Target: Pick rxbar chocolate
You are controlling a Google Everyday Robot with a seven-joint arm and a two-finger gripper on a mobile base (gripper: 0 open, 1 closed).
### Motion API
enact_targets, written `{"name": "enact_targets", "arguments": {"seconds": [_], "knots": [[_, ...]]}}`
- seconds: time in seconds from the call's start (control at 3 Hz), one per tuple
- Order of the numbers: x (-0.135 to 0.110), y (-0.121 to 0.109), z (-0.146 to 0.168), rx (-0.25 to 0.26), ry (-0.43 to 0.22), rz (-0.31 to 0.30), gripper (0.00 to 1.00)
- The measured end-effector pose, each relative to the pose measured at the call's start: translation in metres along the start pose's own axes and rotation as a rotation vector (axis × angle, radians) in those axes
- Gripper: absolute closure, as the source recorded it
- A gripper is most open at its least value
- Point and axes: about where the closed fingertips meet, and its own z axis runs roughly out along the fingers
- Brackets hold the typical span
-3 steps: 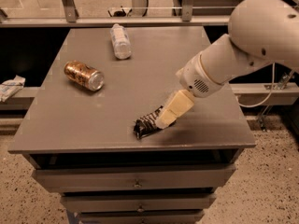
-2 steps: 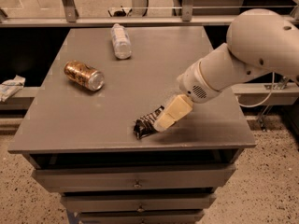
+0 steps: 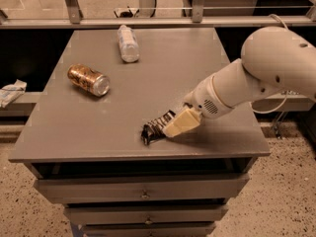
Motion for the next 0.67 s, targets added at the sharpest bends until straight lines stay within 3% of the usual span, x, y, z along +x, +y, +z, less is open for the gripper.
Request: {"name": "enact_targets", "arguments": {"seconds": [0.67], "knots": [[0.0056,0.0029,-0.0056,0.012,-0.001,0.016,0.79]]}}
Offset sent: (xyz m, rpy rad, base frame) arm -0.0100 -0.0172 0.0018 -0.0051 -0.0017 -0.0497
